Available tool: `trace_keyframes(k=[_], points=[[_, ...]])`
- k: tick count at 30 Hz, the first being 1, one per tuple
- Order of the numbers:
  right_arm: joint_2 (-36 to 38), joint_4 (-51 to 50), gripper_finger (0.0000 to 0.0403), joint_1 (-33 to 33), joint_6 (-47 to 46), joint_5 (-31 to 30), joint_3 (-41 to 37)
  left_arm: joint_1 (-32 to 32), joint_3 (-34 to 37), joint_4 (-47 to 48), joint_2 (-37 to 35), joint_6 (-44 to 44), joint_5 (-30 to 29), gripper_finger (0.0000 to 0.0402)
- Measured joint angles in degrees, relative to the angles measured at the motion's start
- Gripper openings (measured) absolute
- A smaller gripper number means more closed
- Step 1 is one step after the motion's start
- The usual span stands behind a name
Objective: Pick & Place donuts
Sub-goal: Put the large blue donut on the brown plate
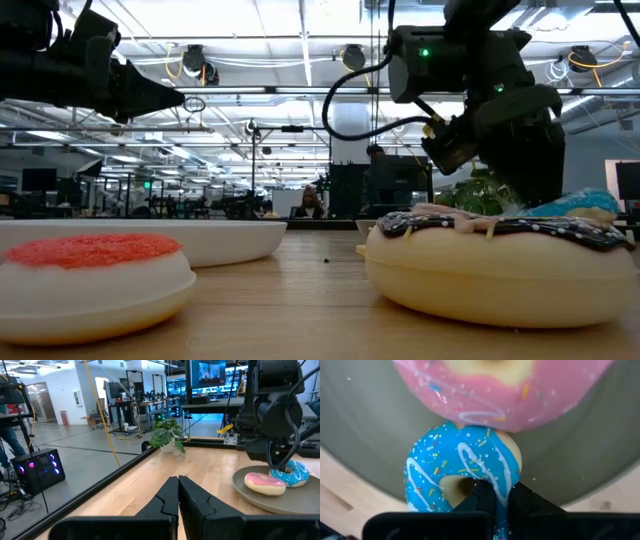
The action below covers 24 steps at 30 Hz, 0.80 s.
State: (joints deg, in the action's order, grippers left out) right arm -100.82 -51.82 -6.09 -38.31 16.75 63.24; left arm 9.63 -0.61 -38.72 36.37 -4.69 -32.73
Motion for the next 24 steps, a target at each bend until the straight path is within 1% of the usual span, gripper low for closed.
trace_keyframes(k=[5, 8, 11, 24], points=[[-0.52, 1.49, 0.0009, 0.24, 1.57, -0.02, 0.00, -0.02, -0.01, 0.00, -0.01, 0.00, 0.00, 0.0017], [-0.52, 2.64, 0.0018, 0.39, 3.21, -0.04, 0.00, -0.02, -0.01, 0.00, 0.00, -0.12, 0.00, 0.0017], [-0.52, 2.96, 0.0043, 0.39, 4.60, -0.24, 0.00, 0.00, -0.01, 0.00, 0.00, -0.55, 0.00, 0.0017], [-0.52, 3.50, 0.0165, 0.48, 4.57, -0.37, -0.02, -0.01, 0.00, 0.00, 0.00, -0.55, 0.00, 0.0017]])
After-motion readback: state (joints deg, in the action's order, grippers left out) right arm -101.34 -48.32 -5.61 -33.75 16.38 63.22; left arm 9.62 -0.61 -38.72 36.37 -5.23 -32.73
